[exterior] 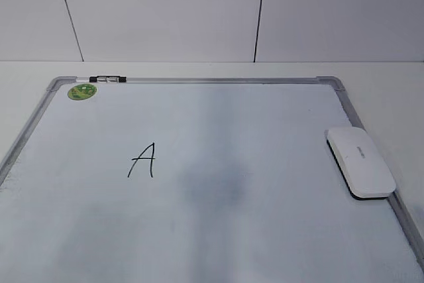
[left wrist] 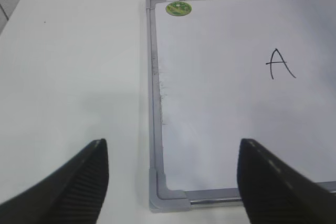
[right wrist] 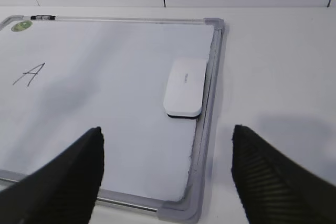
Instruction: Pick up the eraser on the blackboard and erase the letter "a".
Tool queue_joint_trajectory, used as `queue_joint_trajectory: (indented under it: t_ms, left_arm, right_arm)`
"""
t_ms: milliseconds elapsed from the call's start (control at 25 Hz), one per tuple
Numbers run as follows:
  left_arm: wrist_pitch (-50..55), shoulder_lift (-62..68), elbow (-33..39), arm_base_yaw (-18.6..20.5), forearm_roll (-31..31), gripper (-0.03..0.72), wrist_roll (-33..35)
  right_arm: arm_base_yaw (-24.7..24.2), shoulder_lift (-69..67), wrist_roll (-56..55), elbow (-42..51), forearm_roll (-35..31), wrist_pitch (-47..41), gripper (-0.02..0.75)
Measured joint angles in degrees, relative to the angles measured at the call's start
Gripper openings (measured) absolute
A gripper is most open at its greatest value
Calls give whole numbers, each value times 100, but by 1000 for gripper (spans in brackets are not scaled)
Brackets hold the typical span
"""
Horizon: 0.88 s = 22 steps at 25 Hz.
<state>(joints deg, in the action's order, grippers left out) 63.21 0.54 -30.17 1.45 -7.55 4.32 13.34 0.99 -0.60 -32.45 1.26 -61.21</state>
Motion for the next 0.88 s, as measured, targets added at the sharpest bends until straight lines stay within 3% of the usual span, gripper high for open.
queue_joint_trajectory:
  t_ms: [880]
  left_arm:
    - [22, 0, 97, 0, 258, 498, 0]
  right_arm:
    - [0, 9, 9, 390, 71, -456, 580]
